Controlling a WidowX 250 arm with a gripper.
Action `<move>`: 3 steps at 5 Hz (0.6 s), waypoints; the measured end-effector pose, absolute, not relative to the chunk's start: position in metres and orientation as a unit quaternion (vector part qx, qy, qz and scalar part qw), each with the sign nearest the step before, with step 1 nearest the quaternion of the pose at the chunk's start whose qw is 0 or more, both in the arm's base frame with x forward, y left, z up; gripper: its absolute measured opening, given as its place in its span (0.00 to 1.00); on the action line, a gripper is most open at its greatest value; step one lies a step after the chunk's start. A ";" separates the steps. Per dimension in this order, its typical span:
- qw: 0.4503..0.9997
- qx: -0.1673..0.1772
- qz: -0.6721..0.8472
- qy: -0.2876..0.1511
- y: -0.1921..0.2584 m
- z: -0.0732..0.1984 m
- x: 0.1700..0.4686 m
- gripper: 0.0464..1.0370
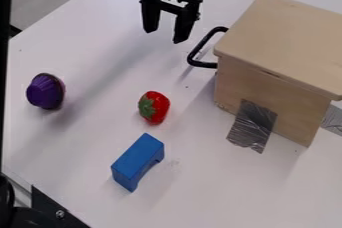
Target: Close the drawer
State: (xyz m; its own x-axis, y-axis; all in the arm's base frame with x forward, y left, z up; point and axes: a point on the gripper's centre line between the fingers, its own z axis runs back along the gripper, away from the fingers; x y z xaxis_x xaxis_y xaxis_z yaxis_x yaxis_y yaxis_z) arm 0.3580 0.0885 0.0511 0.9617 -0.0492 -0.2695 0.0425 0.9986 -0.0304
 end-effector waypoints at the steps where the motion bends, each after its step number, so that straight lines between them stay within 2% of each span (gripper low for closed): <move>1: 0.993 -0.026 -0.010 0.111 0.102 0.075 0.344 0.96; 3: 0.996 -0.038 -0.006 0.081 0.128 0.100 0.303 0.96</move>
